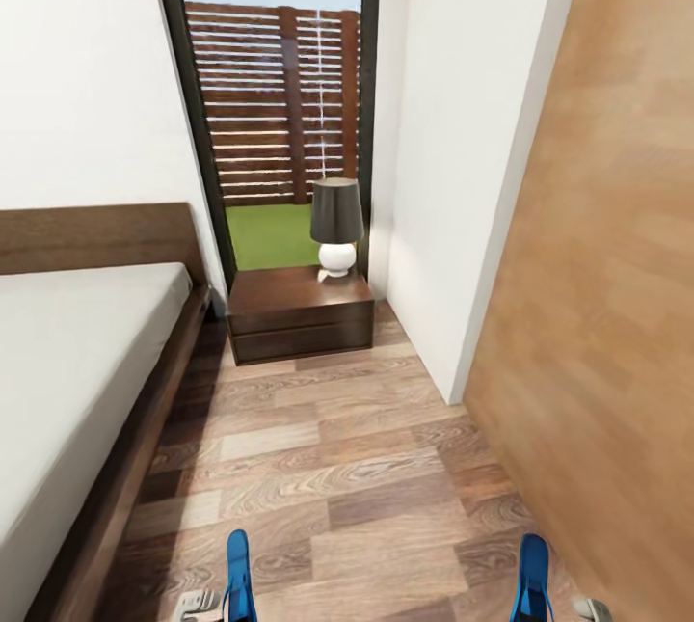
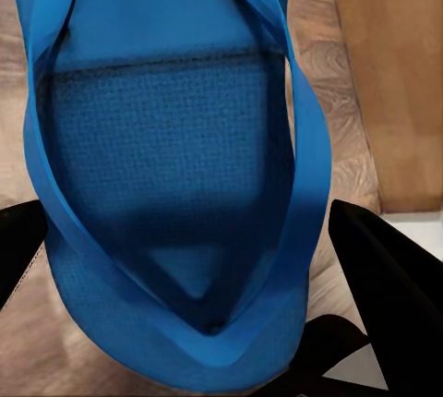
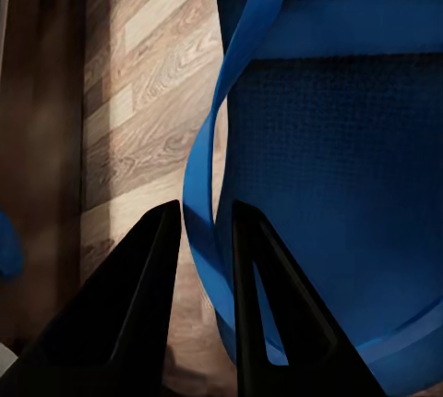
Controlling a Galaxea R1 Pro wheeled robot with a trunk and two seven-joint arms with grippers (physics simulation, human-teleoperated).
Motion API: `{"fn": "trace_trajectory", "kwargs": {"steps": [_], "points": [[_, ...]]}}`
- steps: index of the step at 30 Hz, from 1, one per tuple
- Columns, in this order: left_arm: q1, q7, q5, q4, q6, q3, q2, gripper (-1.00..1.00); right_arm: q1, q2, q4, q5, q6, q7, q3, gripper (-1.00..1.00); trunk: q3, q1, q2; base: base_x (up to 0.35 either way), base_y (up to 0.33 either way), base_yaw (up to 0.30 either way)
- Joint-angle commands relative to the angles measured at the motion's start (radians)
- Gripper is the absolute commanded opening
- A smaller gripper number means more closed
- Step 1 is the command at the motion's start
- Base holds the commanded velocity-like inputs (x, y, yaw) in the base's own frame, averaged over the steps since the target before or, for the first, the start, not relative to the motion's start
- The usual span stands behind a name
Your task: In the bedroom, move the book from the bed onto either nightstand, and place the two sandals side by side next to the bed.
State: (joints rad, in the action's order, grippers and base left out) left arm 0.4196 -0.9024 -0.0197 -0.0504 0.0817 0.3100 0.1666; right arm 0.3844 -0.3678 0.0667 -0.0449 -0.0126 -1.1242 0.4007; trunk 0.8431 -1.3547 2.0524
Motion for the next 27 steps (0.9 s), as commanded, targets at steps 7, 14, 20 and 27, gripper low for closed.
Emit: {"fn": "trace_trajectory", "kwargs": {"steps": [7,14,20,27], "points": [[0.001,-0.001,-0.002,0.001,0.009,0.001,0.0,-1.0,0.001,0.0,-0.001,-0.006,0.001,-0.003,-0.002,-1.0,0.001,0.0,0.0,0.323,-0.084,0.0],[0.001,-0.001,-0.002,0.001,0.009,0.001,-0.001,-1.0,0.001,0.0,-0.001,-0.006,0.0,-0.003,-0.002,-1.0,0.001,0.0,0.0,0.323,-0.097,0.0],[0.001,-0.001,-0.002,0.001,0.009,0.001,0.0,-1.0,0.001,0.0,-0.001,-0.006,0.0,-0.003,-0.002,-1.0,0.001,0.0,0.0,0.323,-0.086,0.0],[0.001,-0.001,-0.002,0.001,0.009,0.001,-0.001,-1.0,0.001,0.0,-0.001,-0.006,0.0,-0.002,-0.002,-1.0,0.001,0.0,0.0,0.323,-0.019,0.0]]}}
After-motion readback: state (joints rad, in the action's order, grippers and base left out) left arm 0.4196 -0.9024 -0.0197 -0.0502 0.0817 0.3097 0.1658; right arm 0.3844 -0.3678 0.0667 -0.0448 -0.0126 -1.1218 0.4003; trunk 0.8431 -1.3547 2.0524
